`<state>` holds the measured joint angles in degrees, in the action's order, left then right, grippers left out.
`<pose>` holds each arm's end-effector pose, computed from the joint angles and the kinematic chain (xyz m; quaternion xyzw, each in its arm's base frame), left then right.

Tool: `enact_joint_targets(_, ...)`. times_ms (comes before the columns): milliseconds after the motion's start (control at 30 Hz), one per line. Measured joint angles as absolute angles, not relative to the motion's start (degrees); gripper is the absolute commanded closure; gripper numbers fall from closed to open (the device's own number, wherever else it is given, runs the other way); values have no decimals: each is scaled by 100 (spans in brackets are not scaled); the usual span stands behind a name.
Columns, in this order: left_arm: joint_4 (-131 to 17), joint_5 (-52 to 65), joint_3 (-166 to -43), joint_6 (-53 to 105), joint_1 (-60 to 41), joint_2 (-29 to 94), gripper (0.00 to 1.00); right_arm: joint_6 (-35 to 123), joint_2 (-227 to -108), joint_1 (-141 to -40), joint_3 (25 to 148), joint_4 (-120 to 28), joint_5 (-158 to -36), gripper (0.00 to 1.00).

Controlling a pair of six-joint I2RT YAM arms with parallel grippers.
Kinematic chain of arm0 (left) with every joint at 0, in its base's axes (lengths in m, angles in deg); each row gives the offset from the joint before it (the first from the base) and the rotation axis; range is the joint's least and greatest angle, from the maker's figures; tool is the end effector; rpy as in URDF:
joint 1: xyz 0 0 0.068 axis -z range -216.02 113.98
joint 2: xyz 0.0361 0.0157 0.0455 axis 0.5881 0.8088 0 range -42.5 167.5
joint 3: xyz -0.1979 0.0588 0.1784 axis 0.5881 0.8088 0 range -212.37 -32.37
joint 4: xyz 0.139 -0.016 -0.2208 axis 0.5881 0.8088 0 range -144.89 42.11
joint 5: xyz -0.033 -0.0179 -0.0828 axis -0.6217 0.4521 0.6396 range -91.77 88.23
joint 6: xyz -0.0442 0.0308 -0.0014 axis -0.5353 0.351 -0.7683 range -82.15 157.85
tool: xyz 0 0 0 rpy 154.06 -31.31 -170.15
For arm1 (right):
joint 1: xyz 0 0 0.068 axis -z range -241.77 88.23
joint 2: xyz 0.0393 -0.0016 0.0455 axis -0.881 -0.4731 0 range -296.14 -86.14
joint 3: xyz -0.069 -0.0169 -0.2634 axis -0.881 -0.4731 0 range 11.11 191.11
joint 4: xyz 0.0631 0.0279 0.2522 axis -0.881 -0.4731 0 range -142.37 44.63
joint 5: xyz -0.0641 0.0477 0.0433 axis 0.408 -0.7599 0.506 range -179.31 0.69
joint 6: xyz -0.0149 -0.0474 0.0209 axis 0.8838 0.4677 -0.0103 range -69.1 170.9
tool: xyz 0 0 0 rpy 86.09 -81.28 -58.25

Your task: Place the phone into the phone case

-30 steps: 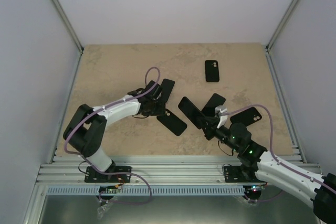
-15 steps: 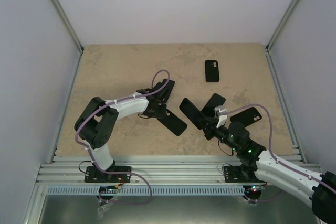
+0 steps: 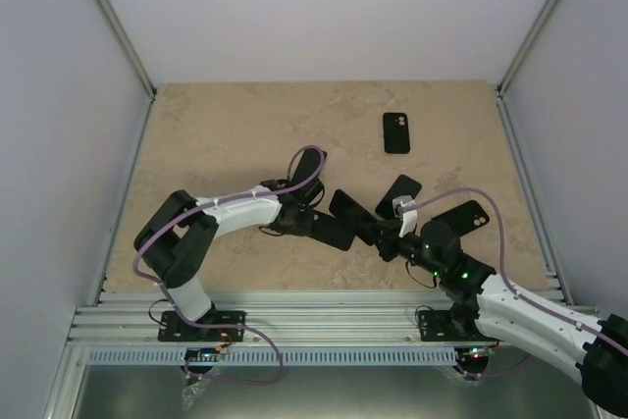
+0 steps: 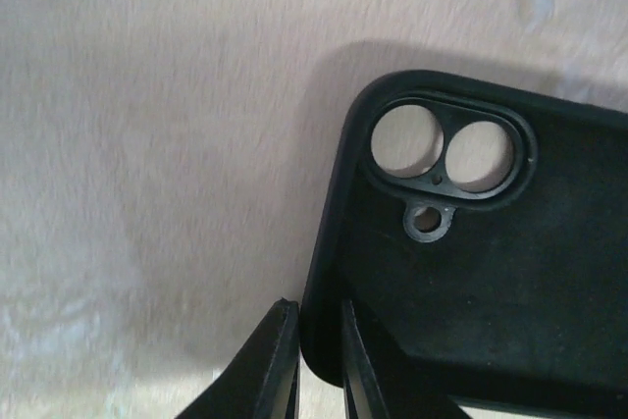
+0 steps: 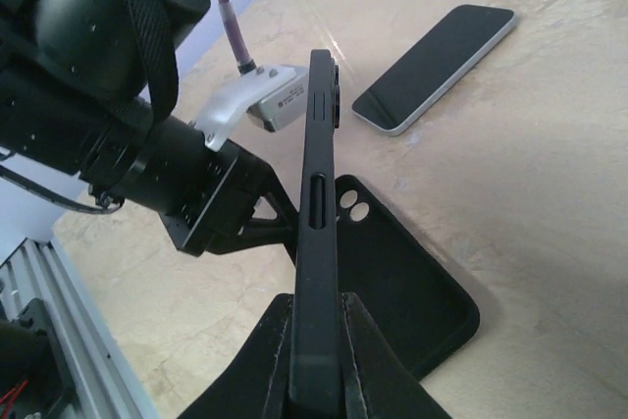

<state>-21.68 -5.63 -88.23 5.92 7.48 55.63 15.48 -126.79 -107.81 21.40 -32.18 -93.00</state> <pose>0.2239 -0.2092 0.1485 0.0957 0.9868 -0.0508 0.1203 0.1136 0.1211 0.1811 -0.0935 0.7991 0.4068 0.4327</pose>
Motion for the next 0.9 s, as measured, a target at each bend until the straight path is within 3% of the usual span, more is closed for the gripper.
enact_joint_targets(267, -1971, -576, -8103, 107, 858, 4830, 88, 1369, -13087, -10770, 2955, -4031, -9641, 99)
enact_joint_targets(467, -2105, -427, -7666, -225, 858, 4441, 72, 1212, -13599, -10763, 3381, -4582, -10001, 100)
enact_joint_targets(700, -2144, -471, -7546, -437, 786, 3753, 63, 1175, -14080, -10763, 3884, -5117, -10366, 100)
enact_joint_targets(900, -2769, -87, -7067, -489, 130, 3147, 56, 1192, -14659, -10608, 4343, -5347, -10862, 99)
